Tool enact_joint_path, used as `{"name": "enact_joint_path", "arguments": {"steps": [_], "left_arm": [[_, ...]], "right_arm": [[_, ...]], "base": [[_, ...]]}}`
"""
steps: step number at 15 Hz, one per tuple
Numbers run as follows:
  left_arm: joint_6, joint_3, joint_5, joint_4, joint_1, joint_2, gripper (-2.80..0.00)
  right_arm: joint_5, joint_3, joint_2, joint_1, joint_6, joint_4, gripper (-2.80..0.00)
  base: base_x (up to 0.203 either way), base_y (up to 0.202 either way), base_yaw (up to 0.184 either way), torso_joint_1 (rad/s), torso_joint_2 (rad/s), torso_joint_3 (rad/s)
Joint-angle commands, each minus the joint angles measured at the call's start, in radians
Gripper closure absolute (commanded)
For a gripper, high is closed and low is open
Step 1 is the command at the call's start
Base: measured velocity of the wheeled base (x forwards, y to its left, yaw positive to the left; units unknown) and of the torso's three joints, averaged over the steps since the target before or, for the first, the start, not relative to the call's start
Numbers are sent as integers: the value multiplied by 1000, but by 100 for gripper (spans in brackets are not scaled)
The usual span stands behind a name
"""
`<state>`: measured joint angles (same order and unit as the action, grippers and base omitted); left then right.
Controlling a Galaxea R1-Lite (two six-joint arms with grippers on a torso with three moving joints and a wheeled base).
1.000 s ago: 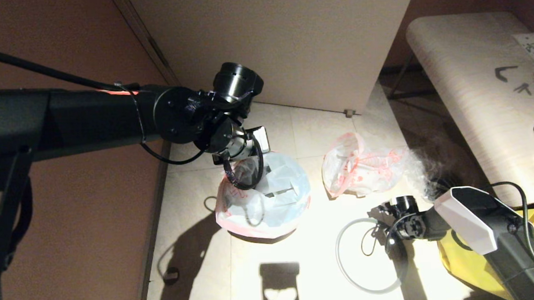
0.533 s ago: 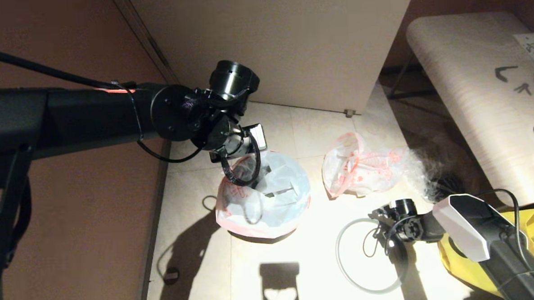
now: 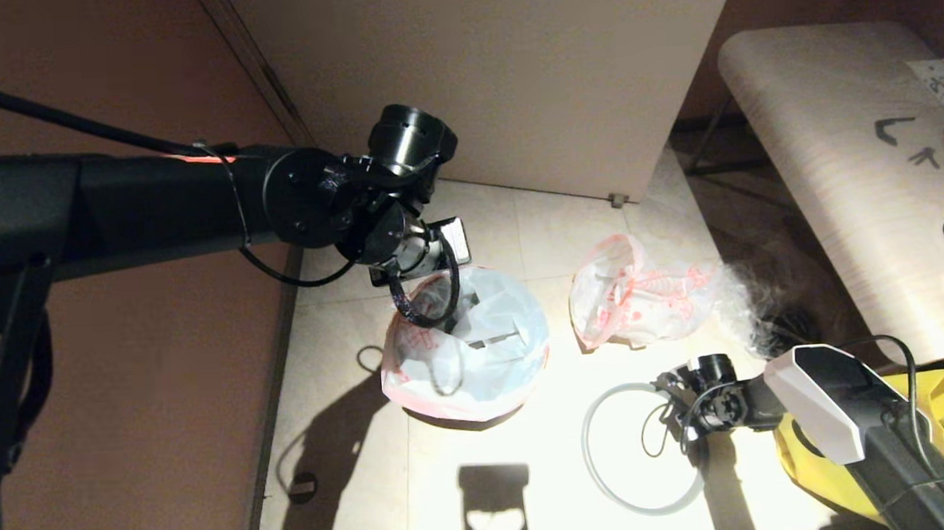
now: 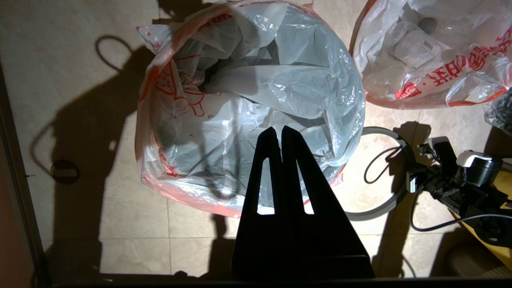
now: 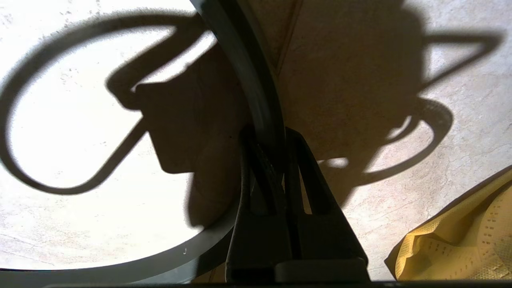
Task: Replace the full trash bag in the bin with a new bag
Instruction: Place the trash can ring on the trash can
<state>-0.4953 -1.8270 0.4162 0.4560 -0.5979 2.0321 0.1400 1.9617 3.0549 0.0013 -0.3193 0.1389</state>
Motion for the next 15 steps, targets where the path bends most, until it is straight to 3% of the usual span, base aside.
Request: {"name": "enact_joint_path", "arguments": {"steps": [1, 3, 7, 12, 15], "left_arm": [[-3, 2, 3, 3, -3, 0, 0], [-3, 7, 4, 5, -7, -10, 0], [-3, 38, -1, 7, -29, -53, 0], [-3, 78, -2, 6, -69, -114, 0], [-2, 96, -4, 6, -76, -152, 0]], "right_arm": [[3, -4, 0, 2, 1, 2, 0], [12, -59, -40, 4, 13, 3, 0], [24, -383, -281, 10, 82, 19, 0], [26, -813, -633, 42, 169, 156, 0], [27, -1000, -876, 50, 190, 209, 0]], "base": [[0, 0, 0, 0, 0, 0], [0, 0, 0, 0, 0, 0], [0, 0, 0, 0, 0, 0], [0, 0, 0, 0, 0, 0], [0, 0, 0, 0, 0, 0]]}}
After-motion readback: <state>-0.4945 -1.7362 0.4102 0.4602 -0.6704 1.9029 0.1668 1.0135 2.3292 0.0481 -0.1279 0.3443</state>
